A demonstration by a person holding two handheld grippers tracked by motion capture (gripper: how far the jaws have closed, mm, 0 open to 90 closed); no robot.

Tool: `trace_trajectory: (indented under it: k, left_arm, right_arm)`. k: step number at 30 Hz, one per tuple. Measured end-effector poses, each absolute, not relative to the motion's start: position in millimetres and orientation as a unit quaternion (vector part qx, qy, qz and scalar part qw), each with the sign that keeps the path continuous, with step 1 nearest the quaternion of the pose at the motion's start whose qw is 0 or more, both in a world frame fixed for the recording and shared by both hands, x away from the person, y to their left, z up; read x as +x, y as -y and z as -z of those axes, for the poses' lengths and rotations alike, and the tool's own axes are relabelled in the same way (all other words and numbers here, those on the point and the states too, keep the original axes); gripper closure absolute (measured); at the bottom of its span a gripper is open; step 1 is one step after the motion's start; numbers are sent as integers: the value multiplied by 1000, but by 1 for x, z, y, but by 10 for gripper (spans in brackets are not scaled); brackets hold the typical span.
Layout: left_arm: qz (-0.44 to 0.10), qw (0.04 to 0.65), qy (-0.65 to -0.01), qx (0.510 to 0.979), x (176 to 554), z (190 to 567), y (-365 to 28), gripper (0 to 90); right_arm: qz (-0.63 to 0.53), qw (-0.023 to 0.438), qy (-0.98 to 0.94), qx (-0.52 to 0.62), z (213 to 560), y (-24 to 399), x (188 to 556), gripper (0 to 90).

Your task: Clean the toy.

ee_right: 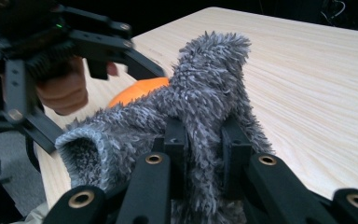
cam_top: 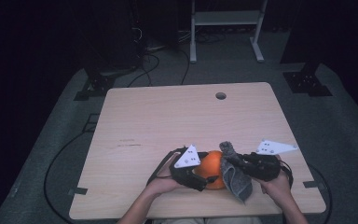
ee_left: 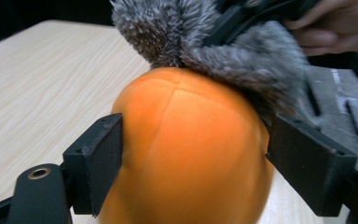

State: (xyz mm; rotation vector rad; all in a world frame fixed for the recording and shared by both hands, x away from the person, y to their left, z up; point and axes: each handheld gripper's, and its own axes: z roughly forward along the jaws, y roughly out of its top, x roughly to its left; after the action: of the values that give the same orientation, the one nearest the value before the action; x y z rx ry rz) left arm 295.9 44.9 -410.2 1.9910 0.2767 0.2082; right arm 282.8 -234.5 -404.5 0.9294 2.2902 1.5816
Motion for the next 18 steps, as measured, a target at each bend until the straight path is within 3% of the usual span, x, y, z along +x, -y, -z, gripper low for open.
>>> trace_trajectory:
  k: [3, 6, 9, 13, 18]
  left_arm:
    - [-80, 506, -119, 850, 306, 419, -49, 126]
    - [-89, 504, -114, 852, 305, 426, -46, 136]
    - [-110, 505, -123, 847, 300, 423, -38, 283]
    - [-112, 510, -131, 843, 292, 425, -24, 316]
    - [-113, 507, -119, 846, 286, 426, -20, 324]
  right_arm:
    - [-543, 94, -770, 323, 408, 239, 286, 756]
    - [-542, 93, -771, 321, 408, 239, 286, 757]
    - [-524, 104, -789, 304, 393, 238, 279, 764]
    - [-527, 125, -804, 245, 371, 222, 261, 764]
    - [-497, 157, -819, 240, 377, 219, 266, 762]
